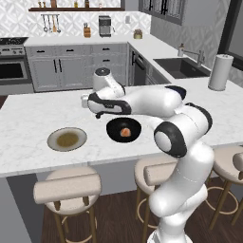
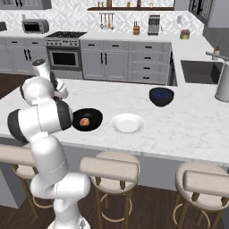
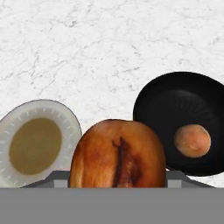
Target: Pick the chicken drumstick and onion from their plates and place them in the bowl. Then put the bowl in the fridge.
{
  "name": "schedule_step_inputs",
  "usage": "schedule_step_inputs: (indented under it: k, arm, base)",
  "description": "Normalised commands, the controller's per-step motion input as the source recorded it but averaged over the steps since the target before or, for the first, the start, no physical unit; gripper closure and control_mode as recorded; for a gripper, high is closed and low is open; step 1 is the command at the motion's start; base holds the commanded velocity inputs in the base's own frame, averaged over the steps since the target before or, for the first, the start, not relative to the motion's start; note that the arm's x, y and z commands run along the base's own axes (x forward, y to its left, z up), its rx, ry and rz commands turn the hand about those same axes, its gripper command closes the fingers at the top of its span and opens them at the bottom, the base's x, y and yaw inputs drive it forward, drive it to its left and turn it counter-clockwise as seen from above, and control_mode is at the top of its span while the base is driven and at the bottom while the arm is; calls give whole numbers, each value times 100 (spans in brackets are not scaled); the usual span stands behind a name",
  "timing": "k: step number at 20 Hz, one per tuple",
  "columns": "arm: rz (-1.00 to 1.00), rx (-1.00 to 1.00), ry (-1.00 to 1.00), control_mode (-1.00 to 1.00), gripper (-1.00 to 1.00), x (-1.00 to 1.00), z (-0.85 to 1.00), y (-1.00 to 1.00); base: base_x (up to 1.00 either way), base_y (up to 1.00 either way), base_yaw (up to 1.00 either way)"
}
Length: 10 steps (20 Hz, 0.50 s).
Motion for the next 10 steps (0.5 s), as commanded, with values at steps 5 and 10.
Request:
schedule_step_inputs:
  k: [5,10]
  arm:
    - [0,0,4,-100,100,-5,7,-76]
    - [2,0,0,-100,100,0,-1,-64]
  base:
    - [0,0,0]
    - [0,0,0]
